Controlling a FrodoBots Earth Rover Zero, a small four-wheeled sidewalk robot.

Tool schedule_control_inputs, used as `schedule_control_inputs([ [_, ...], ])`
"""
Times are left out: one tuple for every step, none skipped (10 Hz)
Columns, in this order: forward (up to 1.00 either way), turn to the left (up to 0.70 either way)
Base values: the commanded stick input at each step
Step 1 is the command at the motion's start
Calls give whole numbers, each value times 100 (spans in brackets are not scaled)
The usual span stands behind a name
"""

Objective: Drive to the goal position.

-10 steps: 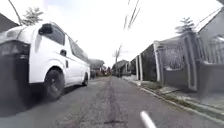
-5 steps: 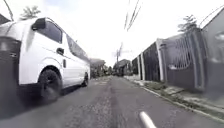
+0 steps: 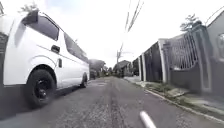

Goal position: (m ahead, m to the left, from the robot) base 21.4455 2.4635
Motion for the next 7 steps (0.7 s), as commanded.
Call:
schedule_control_inputs([
  [50,-43],
  [50,-49],
  [50,-49],
  [50,-47],
  [50,-41],
  [50,-15],
  [50,0],
])
